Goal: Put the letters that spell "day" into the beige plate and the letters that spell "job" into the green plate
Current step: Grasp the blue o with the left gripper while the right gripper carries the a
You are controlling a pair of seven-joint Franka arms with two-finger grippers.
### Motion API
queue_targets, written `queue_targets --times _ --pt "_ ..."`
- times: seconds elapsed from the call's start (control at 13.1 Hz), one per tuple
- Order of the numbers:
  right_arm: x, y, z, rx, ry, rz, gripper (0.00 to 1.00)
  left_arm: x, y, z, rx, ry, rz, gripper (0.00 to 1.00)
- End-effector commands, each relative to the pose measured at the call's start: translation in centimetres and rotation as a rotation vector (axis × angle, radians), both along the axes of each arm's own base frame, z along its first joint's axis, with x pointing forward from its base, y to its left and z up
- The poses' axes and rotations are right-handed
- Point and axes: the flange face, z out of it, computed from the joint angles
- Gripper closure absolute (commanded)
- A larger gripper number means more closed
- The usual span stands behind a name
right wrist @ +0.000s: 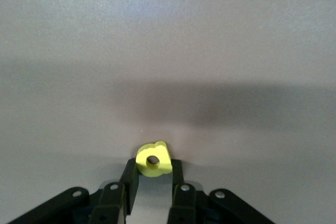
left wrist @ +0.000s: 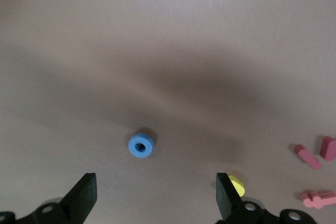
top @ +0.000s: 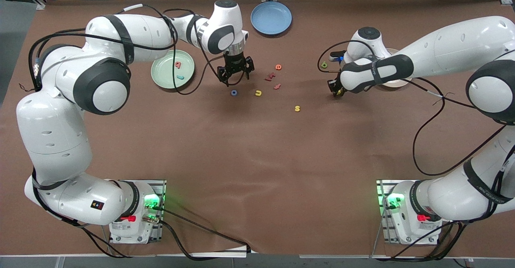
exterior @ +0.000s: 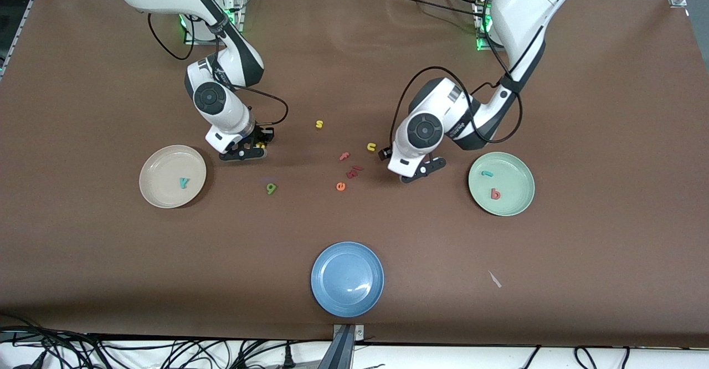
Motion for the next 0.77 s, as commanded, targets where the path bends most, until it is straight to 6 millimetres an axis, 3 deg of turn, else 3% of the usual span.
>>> queue_targets --times 0.0,0.31,0.46,0.69 --pt "1.0 0.0 0.0 -0.013 0.012 -0.024 0.89 -2.4 1.0 -1.1 -0.007 -0.076 0.0 0.01" --pt "7.3 -2.4 6.5 -0.109 0.118 -0.071 0.89 -4.0 1.6 -2.9 0.002 -0.094 -0.028 0.04" --pt "9.0 -5.5 7.3 -0.11 0.096 -0.05 0.89 -3.9 1.9 -3.4 0.019 -0.105 -0.051 0.12" --pt "11.0 -11.9 7.4 -0.108 0.062 0.055 0.89 -3.7 2.1 -4.1 0.018 -0.099 -0.043 0.36"
